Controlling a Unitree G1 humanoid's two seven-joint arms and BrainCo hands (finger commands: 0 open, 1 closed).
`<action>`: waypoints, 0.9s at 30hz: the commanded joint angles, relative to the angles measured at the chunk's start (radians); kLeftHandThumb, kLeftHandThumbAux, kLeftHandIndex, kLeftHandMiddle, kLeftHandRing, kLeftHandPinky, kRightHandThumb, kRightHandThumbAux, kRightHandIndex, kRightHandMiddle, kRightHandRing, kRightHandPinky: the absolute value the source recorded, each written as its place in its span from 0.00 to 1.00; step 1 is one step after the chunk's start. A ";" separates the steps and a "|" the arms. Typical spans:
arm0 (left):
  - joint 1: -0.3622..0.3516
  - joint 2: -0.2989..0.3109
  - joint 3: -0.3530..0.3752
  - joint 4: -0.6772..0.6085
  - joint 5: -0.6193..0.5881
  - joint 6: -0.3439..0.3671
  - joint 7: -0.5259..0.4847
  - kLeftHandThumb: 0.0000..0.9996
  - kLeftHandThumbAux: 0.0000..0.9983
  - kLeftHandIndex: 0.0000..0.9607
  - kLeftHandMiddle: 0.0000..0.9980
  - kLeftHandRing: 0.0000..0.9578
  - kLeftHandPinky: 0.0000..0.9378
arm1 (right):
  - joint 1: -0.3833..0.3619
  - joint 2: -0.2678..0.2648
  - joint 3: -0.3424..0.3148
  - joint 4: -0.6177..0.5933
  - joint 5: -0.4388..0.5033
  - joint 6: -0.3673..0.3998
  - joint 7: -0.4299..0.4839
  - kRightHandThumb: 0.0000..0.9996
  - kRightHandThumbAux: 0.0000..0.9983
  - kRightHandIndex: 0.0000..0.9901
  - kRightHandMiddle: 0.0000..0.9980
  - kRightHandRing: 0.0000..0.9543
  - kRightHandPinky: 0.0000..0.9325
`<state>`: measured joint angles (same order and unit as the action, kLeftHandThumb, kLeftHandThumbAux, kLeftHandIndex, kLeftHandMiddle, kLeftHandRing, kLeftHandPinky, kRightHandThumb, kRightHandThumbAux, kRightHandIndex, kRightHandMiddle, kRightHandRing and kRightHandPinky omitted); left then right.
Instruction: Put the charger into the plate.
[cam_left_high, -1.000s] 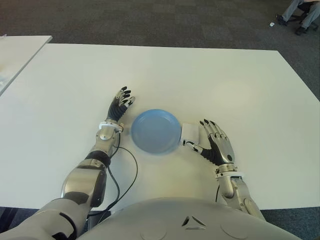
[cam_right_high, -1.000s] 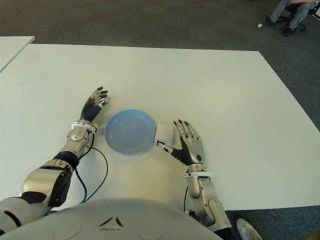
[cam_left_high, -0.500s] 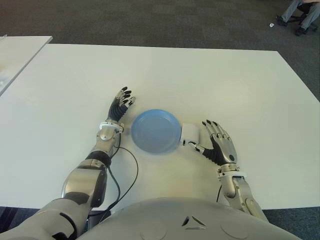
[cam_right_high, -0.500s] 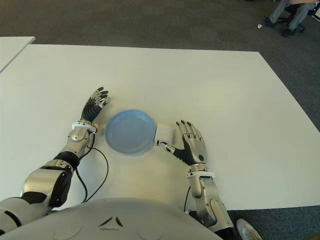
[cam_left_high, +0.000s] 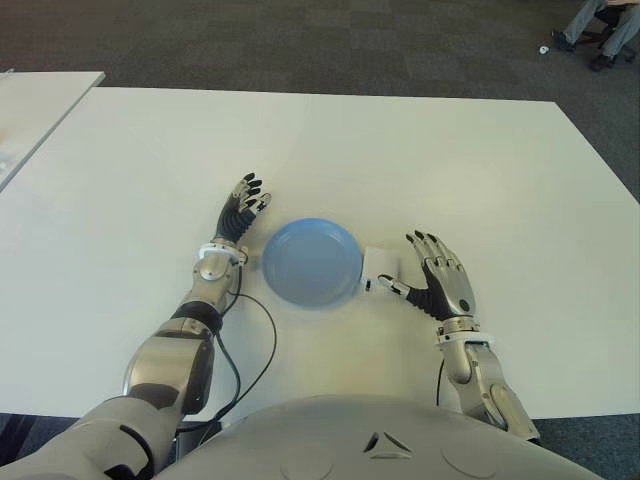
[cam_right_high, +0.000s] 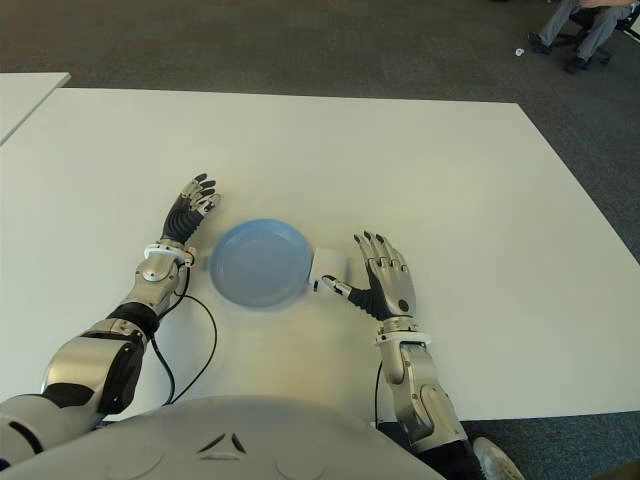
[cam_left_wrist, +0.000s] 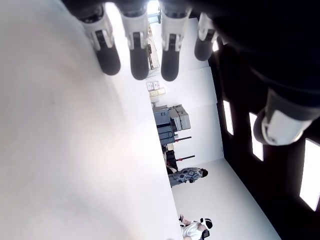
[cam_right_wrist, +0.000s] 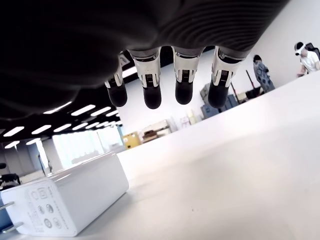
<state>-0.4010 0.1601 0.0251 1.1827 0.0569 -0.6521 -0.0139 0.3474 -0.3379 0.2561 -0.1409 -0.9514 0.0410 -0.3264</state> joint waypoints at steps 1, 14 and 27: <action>0.050 -0.026 -0.020 0.059 0.022 0.102 -0.041 0.00 0.49 0.06 0.15 0.14 0.12 | -0.016 -0.008 -0.002 0.019 -0.010 0.007 -0.011 0.34 0.16 0.00 0.00 0.00 0.00; 0.044 -0.022 -0.017 0.066 0.017 0.107 -0.056 0.00 0.49 0.06 0.14 0.14 0.12 | -0.150 -0.128 -0.025 0.074 0.049 -0.119 0.024 0.30 0.17 0.00 0.00 0.00 0.00; 0.044 -0.019 -0.029 0.068 0.034 0.106 -0.033 0.00 0.49 0.07 0.16 0.15 0.13 | -0.336 -0.242 -0.020 0.217 0.149 -0.306 0.151 0.26 0.18 0.00 0.00 0.00 0.00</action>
<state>-0.4088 0.1685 0.0227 1.1883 0.0578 -0.6486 -0.0231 0.0612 -0.5579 0.2253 0.0183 -0.8324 -0.2107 -0.2007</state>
